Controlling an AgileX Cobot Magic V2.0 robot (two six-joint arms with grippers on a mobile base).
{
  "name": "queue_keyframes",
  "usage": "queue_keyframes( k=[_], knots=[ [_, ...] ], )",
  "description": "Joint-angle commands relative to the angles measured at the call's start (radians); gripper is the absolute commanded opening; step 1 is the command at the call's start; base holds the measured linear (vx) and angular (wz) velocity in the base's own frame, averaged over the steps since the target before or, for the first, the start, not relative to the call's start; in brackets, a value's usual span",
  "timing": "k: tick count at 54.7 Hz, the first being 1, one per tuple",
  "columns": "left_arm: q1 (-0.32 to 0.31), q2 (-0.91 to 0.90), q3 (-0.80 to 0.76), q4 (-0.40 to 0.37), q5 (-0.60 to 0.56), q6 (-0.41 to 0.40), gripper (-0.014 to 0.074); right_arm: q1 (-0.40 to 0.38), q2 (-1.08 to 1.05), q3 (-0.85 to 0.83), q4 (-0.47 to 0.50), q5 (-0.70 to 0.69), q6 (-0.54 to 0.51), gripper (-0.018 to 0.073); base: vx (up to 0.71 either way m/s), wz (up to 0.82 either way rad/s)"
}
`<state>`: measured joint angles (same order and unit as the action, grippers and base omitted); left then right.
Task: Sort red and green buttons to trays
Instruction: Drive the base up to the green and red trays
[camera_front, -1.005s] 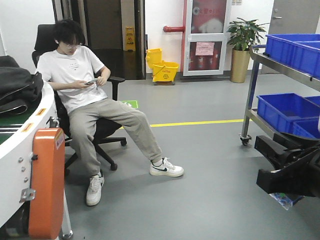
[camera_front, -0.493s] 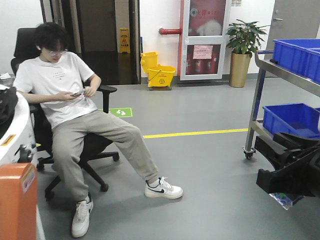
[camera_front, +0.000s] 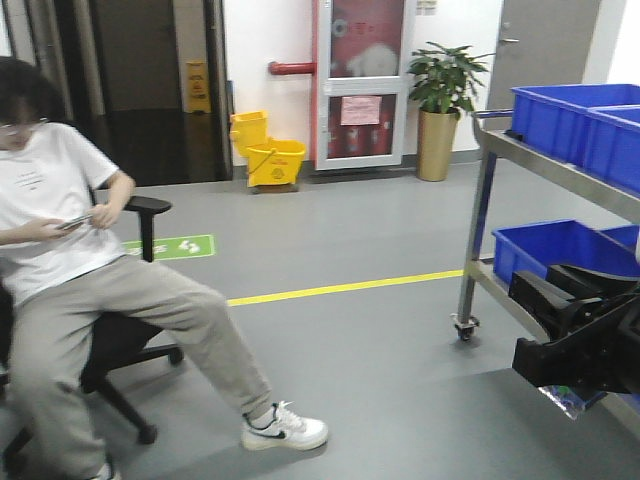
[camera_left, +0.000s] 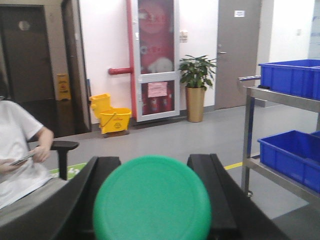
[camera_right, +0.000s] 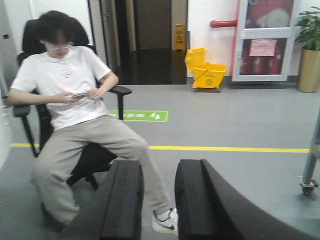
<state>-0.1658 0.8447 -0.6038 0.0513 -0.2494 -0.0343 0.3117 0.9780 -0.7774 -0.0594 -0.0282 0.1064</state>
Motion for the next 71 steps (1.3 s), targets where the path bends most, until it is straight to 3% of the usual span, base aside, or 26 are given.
queue_keyframes(
  k=[1, 71],
  knots=[
    [-0.009, -0.012, -0.036, -0.005, -0.090, -0.009, -0.0006, -0.001, -0.020, -0.039, 0.000, -0.090, -0.007, -0.0009, 0.44, -0.30],
    [-0.009, -0.012, -0.036, -0.005, -0.090, -0.009, -0.0006, -0.001, -0.020, -0.039, 0.000, -0.090, -0.007, -0.0009, 0.39, -0.47]
  ],
)
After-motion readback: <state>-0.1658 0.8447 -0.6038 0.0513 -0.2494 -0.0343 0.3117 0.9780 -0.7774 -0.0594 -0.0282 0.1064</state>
